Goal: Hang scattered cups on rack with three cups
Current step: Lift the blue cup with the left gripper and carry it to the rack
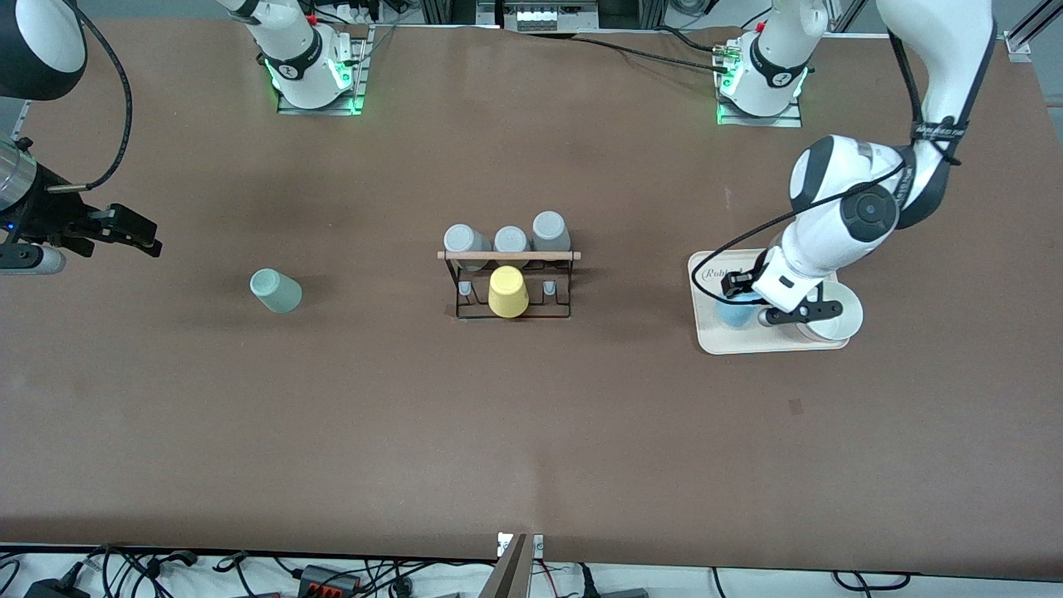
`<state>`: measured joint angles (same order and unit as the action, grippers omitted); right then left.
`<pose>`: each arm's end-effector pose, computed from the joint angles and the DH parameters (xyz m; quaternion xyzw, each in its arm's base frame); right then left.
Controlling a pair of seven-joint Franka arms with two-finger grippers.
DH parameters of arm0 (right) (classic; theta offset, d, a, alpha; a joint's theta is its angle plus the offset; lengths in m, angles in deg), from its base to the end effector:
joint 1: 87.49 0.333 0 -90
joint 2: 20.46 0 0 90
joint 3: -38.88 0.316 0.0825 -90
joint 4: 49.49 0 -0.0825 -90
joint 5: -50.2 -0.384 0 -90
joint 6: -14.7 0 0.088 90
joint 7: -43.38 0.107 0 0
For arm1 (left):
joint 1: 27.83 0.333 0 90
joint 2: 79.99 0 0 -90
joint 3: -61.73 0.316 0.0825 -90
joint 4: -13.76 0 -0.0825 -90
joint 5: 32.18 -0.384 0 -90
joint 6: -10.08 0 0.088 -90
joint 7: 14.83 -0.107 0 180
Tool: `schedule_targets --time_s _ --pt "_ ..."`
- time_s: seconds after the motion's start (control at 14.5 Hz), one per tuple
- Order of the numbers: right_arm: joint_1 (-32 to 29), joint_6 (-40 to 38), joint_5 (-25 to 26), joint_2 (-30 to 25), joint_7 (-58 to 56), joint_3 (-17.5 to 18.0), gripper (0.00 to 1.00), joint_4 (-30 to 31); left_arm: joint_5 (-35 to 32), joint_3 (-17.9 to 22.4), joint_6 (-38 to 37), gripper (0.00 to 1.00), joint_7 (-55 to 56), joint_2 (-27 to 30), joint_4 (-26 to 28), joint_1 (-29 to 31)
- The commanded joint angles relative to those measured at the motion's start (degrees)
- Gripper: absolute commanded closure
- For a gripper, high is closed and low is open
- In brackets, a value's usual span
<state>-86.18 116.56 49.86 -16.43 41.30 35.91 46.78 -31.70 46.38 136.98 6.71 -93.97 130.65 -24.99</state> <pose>0.5877 -0.0157 0.5504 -0.9999 -0.0032 -0.0137 0.0006 0.5682 -0.1225 0.3229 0.9954 0.0840 -0.0394 0.0249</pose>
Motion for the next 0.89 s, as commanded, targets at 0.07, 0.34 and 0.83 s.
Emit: schedule_targets --time_s 0.07,0.34,0.83 --pt "0.01 0.62 0.69 -0.07 -0.21 0.16 0.00 -0.21 0.39 -0.37 -15.25 0.52 1.66 0.36 -11.84 0.07" --pt "0.01 0.97 0.69 -0.07 -0.21 0.25 0.00 -0.21 0.75 -3.79 -20.46 0.52 10.07 0.54 -18.17 -0.46" --pt "0.00 0.97 0.69 0.10 -0.12 0.16 0.00 -0.21 0.75 -15.74 -19.51 0.51 29.59 -2.17 -21.88 -0.99"
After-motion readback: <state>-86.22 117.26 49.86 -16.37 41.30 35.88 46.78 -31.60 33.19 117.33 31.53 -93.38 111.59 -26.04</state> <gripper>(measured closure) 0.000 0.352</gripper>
